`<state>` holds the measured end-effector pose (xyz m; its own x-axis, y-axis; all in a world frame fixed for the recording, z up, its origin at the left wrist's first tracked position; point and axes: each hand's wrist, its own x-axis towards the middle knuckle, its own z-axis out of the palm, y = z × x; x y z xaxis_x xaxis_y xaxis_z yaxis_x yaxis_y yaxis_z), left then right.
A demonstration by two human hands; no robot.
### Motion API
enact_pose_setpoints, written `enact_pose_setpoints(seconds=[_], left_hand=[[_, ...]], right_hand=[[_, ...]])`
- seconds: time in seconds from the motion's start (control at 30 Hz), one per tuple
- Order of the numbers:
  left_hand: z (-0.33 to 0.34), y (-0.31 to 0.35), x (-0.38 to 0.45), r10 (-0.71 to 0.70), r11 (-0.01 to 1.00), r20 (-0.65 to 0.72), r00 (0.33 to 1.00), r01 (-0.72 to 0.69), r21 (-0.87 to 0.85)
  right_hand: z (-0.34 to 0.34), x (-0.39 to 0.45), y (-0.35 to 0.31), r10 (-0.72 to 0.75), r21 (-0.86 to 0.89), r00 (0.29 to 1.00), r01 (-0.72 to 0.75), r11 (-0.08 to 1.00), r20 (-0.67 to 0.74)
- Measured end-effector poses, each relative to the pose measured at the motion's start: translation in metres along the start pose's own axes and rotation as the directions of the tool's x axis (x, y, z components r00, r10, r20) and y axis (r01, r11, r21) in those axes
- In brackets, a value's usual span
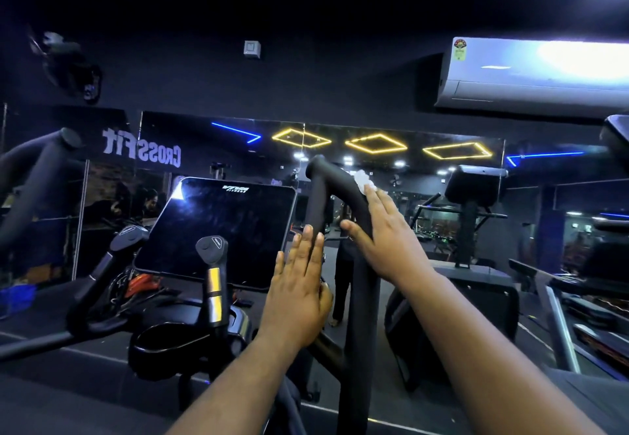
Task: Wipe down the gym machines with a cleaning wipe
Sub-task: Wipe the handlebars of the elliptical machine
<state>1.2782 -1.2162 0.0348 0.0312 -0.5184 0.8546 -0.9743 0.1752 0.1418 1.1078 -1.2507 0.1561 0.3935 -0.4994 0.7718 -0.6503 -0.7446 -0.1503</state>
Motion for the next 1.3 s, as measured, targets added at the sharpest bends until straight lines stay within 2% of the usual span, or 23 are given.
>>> enact_pose_setpoints(seconds=[0.13,0.23,0.37,0.5,0.57,0.63,0.7,0.77,0.8,0.87,0.9,1.0,1.1,1.17,1.27,1.3], left_hand=[[0.001,-0.001,0.000,0.002,1.000,-0.006,1.000,-0.002,-0.013],[-0.001,0.000,-0.002,0.000,1.000,0.016,1.000,0.000,-0.005],[-0.003,0.001,-0.001,0.012,1.000,0.010,1.000,-0.011,-0.029],[-0.007,0.001,0.003,-0.005,1.000,0.068,0.998,0.006,-0.012],[-0.012,0.002,0.003,-0.045,0.997,0.114,0.992,0.038,0.061],[-0.021,0.003,0.007,-0.087,0.994,0.145,0.986,0.077,0.074],[-0.036,0.005,0.013,-0.096,0.990,0.104,0.990,0.106,-0.096],[-0.052,0.011,0.020,-0.162,0.901,-0.008,0.987,0.145,-0.410],[-0.059,0.015,0.023,-0.215,0.805,-0.004,0.977,0.175,-0.566],[-0.070,0.028,0.026,-0.240,0.572,0.123,0.963,0.242,-0.784],[-0.073,0.033,0.026,-0.214,0.517,0.168,0.962,0.257,-0.816],[-0.075,0.040,0.025,-0.170,0.468,0.166,0.971,0.228,-0.854],[-0.073,0.042,0.018,-0.201,0.382,0.188,0.961,0.254,-0.888],[-0.074,0.045,0.014,-0.236,0.321,0.212,0.948,0.282,-0.904],[-0.075,0.051,0.007,-0.263,0.227,0.284,0.922,0.345,-0.911],[-0.075,0.052,0.005,-0.262,0.202,0.307,0.915,0.363,-0.909]], right_hand=[[-0.002,0.006,0.003,-0.005,0.042,1.000,0.005,0.999,0.004],[-0.008,0.037,-0.013,-0.065,0.021,0.998,0.064,0.998,0.027],[-0.007,0.070,-0.034,-0.176,-0.096,0.984,0.178,0.979,0.030],[-0.011,0.070,-0.032,-0.273,-0.220,0.962,0.269,0.938,0.010],[-0.013,0.055,-0.029,-0.276,-0.136,0.956,0.262,0.956,-0.103],[-0.013,0.034,-0.027,-0.228,0.058,0.926,0.257,0.965,-0.302],[-0.011,0.010,-0.026,-0.101,0.314,0.908,0.243,0.918,-0.408],[-0.007,-0.012,-0.028,0.059,0.585,0.942,0.156,0.796,-0.331],[-0.004,-0.022,-0.029,0.116,0.680,0.955,0.106,0.725,-0.273],[0.002,-0.036,-0.028,0.189,0.786,0.959,0.051,0.616,-0.211],[0.004,-0.043,-0.028,0.216,0.830,0.959,0.031,0.557,-0.182],[0.005,-0.056,-0.029,0.268,0.923,0.961,-0.040,0.383,-0.069],[0.004,-0.065,-0.030,0.301,0.954,0.954,-0.089,0.288,-0.002],[0.002,-0.072,-0.031,0.305,0.946,0.951,-0.138,0.293,0.044],[0.006,-0.086,-0.030,0.255,0.850,0.961,-0.218,0.479,0.103],[0.008,-0.090,-0.031,0.233,0.829,0.965,-0.228,0.511,0.122]])
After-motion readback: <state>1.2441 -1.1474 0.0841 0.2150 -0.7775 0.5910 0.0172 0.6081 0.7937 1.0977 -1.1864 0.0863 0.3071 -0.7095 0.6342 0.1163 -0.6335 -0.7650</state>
